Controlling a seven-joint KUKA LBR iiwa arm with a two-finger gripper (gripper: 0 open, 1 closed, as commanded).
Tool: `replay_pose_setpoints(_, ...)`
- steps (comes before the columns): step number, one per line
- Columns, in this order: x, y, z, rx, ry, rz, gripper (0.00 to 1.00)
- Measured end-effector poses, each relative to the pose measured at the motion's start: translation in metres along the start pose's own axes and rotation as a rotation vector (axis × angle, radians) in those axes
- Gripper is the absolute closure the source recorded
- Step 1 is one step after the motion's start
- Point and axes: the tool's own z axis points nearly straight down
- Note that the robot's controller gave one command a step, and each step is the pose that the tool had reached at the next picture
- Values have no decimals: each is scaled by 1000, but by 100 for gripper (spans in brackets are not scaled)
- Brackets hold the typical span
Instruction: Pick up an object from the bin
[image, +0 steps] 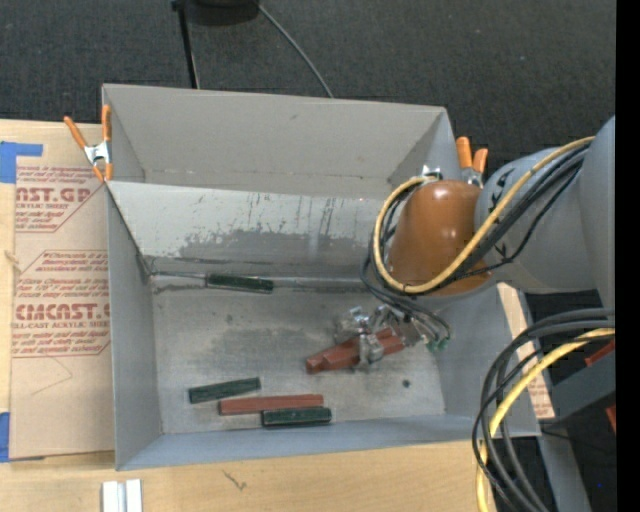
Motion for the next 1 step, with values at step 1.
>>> replay_pose_setpoints(1, 0, 0, 0, 0, 0, 0, 100)
